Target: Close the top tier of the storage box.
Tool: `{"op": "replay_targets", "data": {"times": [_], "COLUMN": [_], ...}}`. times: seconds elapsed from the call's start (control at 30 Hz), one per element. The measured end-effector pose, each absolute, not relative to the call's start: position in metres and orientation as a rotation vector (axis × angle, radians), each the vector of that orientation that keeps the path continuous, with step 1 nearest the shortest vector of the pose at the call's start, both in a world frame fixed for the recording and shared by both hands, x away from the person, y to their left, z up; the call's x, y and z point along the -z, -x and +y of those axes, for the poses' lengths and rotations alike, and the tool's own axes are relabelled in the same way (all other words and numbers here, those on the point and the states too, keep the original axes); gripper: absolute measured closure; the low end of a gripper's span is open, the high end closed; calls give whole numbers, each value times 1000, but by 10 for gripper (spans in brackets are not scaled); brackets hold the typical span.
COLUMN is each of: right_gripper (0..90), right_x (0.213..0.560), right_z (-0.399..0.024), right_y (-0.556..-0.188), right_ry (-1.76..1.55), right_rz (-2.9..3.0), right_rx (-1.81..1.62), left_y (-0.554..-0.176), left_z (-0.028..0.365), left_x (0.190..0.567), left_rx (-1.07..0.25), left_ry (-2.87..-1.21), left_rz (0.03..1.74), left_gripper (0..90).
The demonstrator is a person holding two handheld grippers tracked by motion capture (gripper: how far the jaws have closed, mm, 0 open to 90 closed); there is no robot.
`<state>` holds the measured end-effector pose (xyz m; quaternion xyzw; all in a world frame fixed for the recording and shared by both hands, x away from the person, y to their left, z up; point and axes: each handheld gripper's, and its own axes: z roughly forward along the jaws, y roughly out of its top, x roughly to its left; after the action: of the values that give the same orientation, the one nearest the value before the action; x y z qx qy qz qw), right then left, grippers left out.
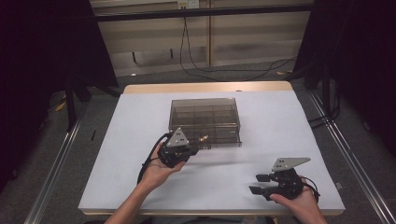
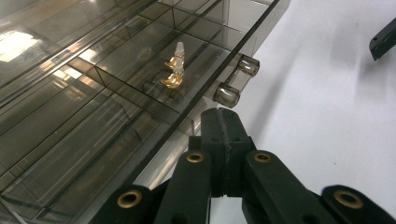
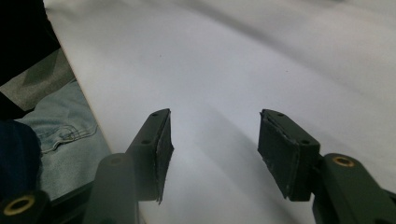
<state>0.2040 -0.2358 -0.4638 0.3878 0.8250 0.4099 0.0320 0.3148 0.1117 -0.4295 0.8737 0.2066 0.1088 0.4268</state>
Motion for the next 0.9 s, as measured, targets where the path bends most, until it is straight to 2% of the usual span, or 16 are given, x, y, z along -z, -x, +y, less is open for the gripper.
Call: {"op": "replay_targets", "data": {"times": [0.9], "right_gripper": [440], "right_x": [464], "right_z": [-233], "right_y": [-204], "right_ry": [-1169], "right_rz": [2552], "right_rx": [-1257], "left_y": [-332], "left_z": [109], "left_x": [429], "left_rx": [-276], "left_ry": [-2152], "left_rz": [583], "left_gripper": [900]}}
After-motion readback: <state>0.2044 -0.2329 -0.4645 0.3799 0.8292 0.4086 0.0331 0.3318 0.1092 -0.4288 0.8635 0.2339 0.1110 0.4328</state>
